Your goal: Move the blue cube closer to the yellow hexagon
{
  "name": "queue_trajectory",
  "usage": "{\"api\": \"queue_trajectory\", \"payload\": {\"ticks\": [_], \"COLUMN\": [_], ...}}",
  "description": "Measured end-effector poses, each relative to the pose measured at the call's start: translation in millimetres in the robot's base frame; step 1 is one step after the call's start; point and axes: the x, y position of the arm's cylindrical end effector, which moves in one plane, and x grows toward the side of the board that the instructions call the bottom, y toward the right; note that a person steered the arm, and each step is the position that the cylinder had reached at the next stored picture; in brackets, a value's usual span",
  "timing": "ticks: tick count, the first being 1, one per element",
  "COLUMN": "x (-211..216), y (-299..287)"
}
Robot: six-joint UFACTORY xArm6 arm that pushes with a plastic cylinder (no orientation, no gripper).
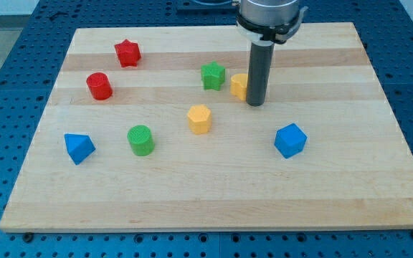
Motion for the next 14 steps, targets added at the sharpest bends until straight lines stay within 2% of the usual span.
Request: {"api": "queue_trajectory", "payload": {"ticks": [1, 5, 7, 9, 10, 12, 14], "x": [-0.3, -10.0, -8.2, 66.0, 94.6, 104.1, 62.3], "y": [-14.6, -10.3, 92.1, 181.7, 184.9, 85.7, -26.5]}}
